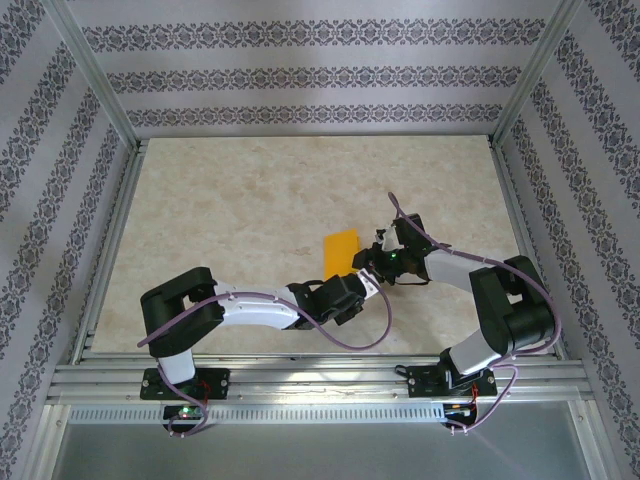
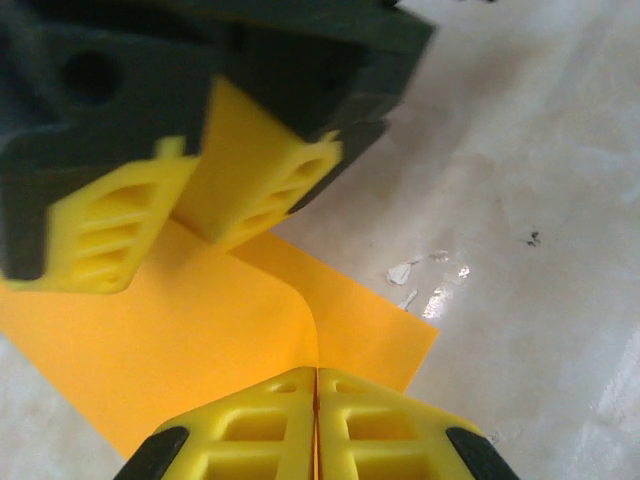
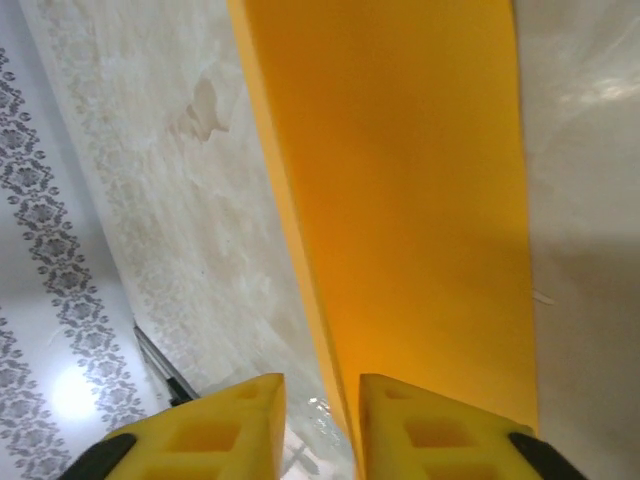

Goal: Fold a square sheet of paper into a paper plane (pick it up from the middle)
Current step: Fold the triangle a second time at the center of the table.

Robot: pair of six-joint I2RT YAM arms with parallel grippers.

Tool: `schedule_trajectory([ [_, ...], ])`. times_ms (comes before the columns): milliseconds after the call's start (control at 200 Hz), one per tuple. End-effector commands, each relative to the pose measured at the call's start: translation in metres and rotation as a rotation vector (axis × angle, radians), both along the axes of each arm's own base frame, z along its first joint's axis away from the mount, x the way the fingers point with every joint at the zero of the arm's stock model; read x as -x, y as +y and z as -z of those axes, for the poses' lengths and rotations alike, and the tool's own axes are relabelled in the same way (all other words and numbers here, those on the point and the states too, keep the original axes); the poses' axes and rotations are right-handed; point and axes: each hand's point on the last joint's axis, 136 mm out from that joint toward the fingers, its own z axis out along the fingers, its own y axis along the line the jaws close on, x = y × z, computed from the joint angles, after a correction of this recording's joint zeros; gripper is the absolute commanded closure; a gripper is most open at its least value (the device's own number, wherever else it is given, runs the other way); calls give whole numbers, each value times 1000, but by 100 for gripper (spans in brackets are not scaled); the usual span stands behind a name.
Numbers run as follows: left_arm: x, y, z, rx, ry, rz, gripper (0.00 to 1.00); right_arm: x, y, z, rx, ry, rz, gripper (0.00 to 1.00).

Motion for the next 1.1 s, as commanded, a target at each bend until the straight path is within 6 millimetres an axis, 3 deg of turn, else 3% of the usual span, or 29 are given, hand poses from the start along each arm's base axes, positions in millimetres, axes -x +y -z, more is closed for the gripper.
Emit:
schedule_trajectory([
  [0, -4, 0, -20, 111, 113, -42, 95, 3, -13, 0, 43, -15, 32, 67],
  [290, -3, -8, -31, 424, 503, -25, 100, 11, -44, -15, 140, -111, 104, 60],
  [455, -11, -5, -25, 455, 613, -64, 100, 28, -55, -12, 163, -119, 144, 64],
  [699, -14, -1, -16, 439, 627, -90, 100, 49, -32, -2, 83, -53, 74, 90],
  [869, -13, 2, -12, 425, 630, -101, 100, 50, -11, 7, 89, -30, 5, 97],
  [1094, -15, 2, -10, 418, 630, -117, 100, 48, -1, 21, 118, 3, -29, 100],
])
